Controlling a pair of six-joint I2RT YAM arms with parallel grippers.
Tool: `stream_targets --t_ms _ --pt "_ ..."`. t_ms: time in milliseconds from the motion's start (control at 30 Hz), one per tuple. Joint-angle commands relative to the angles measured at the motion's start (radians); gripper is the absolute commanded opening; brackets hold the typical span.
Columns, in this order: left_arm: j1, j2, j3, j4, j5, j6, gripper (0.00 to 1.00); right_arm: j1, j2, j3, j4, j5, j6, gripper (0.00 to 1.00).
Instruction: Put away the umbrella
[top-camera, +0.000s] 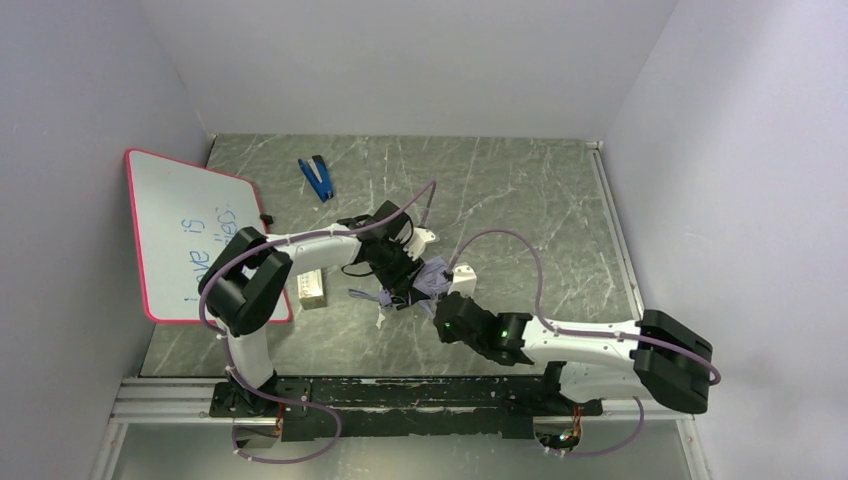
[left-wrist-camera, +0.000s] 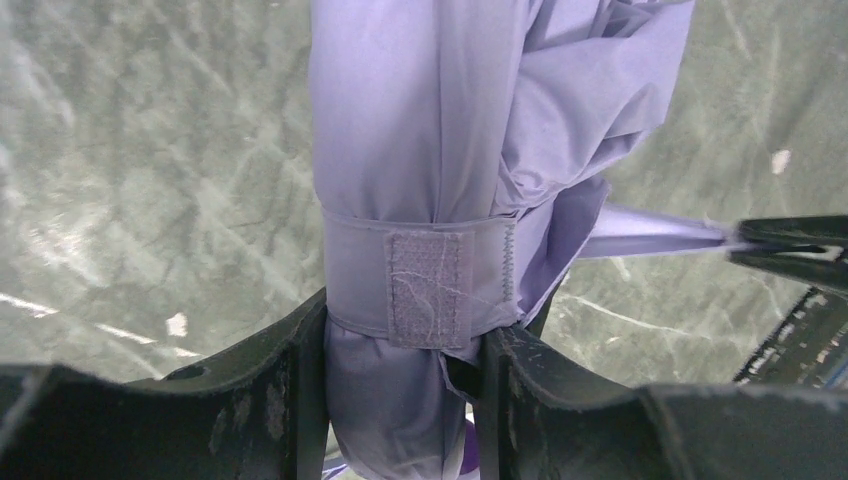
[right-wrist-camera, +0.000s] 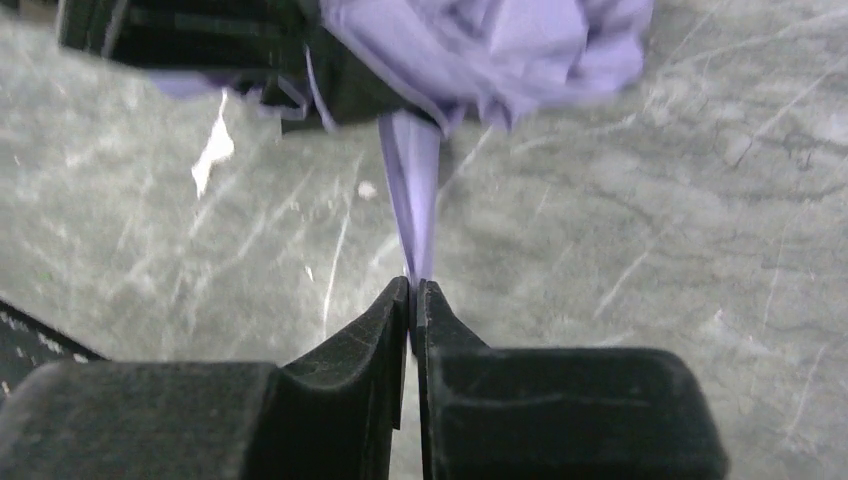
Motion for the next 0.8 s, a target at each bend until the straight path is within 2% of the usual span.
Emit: stream_targets --t_ms 0,67,133,333,433,500,633,767 --pt "0.046 0.039 -0.054 -0.028 -0.334 0.071 0.05 0.033 -0.066 -0.029 -0.132 -0.066 0.053 0.17" --pt "0.043 0.038 -0.055 -0.027 -0.335 0.073 0.05 0.032 -0.11 -0.047 -0.121 -0.06 0.083 0.3" --pt "0.038 0.039 -0.058 -0.026 -0.335 0.075 0.05 0.031 -0.158 -0.065 -0.123 -0.042 0.117 0.37" --pt "0.016 0.035 -0.067 -0.013 -0.34 0.08 0.05 0.028 -0.291 -0.102 -0.193 0.064 0.287 0.44" --pt "-0.01 0.019 -0.083 0.007 -0.382 0.092 0.05 0.006 -0.321 -0.114 -0.16 0.074 0.293 0.47" --pt "-0.032 0.006 -0.098 0.025 -0.41 0.096 0.05 -0.082 -0.312 -0.107 -0.154 0.01 0.261 0.48" --pt "-0.092 -0.013 -0.125 0.062 -0.485 0.093 0.05 -0.385 -0.329 -0.129 -0.081 -0.26 0.163 0.49" --pt "-0.172 -0.013 -0.167 0.107 -0.615 0.103 0.05 -0.571 -0.323 -0.05 -0.1 -0.296 0.065 0.51"
